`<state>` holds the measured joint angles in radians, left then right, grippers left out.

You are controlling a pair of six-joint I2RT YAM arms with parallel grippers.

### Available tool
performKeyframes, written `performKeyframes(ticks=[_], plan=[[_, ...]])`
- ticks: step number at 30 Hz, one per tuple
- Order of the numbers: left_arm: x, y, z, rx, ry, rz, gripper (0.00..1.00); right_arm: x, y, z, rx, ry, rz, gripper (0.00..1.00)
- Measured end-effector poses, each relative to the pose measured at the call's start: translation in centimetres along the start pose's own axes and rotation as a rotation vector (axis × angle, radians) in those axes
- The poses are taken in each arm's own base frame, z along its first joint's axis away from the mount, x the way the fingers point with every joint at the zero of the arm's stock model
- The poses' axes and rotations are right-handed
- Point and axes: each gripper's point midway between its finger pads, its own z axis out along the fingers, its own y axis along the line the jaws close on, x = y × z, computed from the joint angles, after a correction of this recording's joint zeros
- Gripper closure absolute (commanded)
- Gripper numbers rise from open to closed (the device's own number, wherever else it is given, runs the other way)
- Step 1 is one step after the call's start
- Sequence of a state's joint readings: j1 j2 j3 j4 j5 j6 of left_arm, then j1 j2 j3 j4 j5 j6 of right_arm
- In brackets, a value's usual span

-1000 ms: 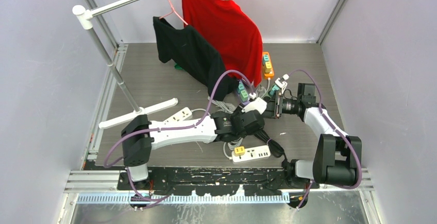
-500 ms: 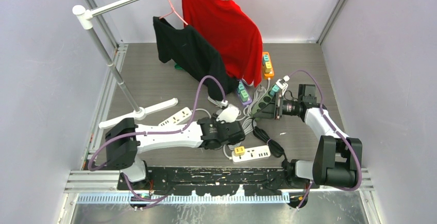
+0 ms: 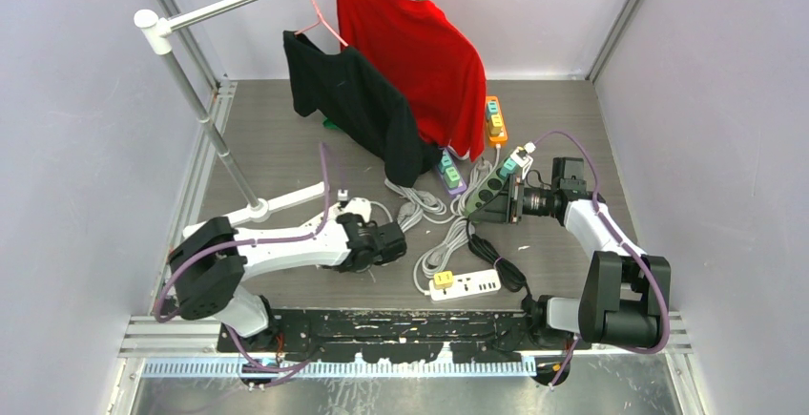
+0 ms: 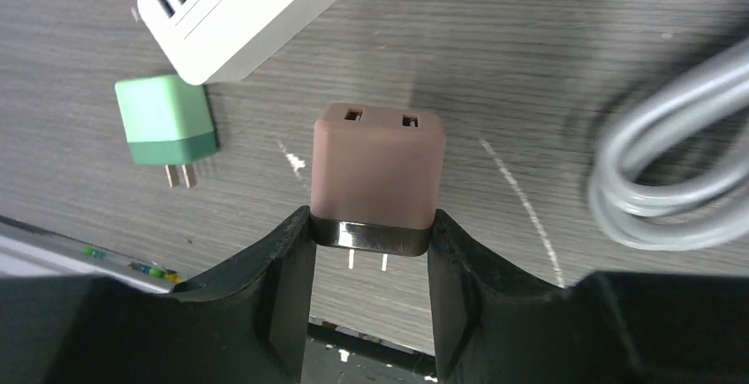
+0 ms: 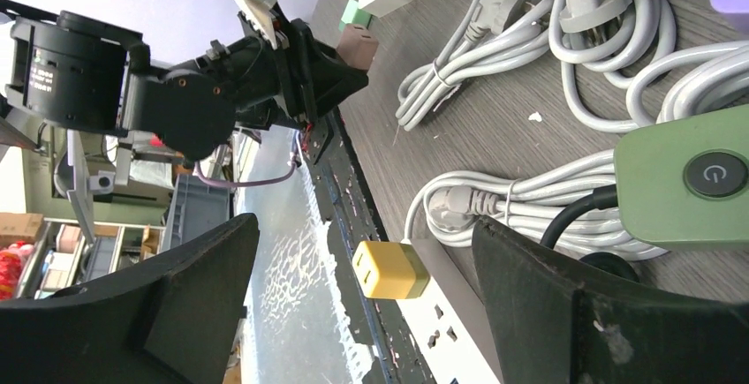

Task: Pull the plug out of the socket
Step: Place the plug at the center of the board.

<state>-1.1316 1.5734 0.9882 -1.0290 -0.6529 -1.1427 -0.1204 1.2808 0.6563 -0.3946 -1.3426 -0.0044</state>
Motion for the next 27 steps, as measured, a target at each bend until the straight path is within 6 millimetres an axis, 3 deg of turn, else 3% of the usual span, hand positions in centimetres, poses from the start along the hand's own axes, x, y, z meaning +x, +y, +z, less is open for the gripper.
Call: performKeyframes(ticks=[6,9,14,17,23,27], plan=[[1.9,3.2,1.6,-0.013,0.089,-0.145,0.99,0.0,-0.2,0.0,0.007,0.0,-0.005,0.05],[3.2,4.5,2.4,-0.028,0.13,-0.203,0.94,0.1,-0.2,0.0,0.008,0.0,-0.008,0.05],[4.2,5.4,2.6,-0.022,0.164,-0.274,0.41,0.1,-0.2,-0.1,0.009,0.0,-0.01,0.05],[4.2,5.5,2.6,-0.017,0.169,-0.315,0.21,0.1,-0.2,-0.1,0.009,-0.001,-0.009,0.05],[4.1,5.6,2.3,-0.012,0.178,-0.321,0.08,0.1,-0.2,-0.1,0.01,-0.001,-0.006,0.04],[2.6,4.7,1.0,0.033,0.182,-0.307,0.06,0.3,-0.3,-0.2,0.013,0.0,-0.009,0.02]])
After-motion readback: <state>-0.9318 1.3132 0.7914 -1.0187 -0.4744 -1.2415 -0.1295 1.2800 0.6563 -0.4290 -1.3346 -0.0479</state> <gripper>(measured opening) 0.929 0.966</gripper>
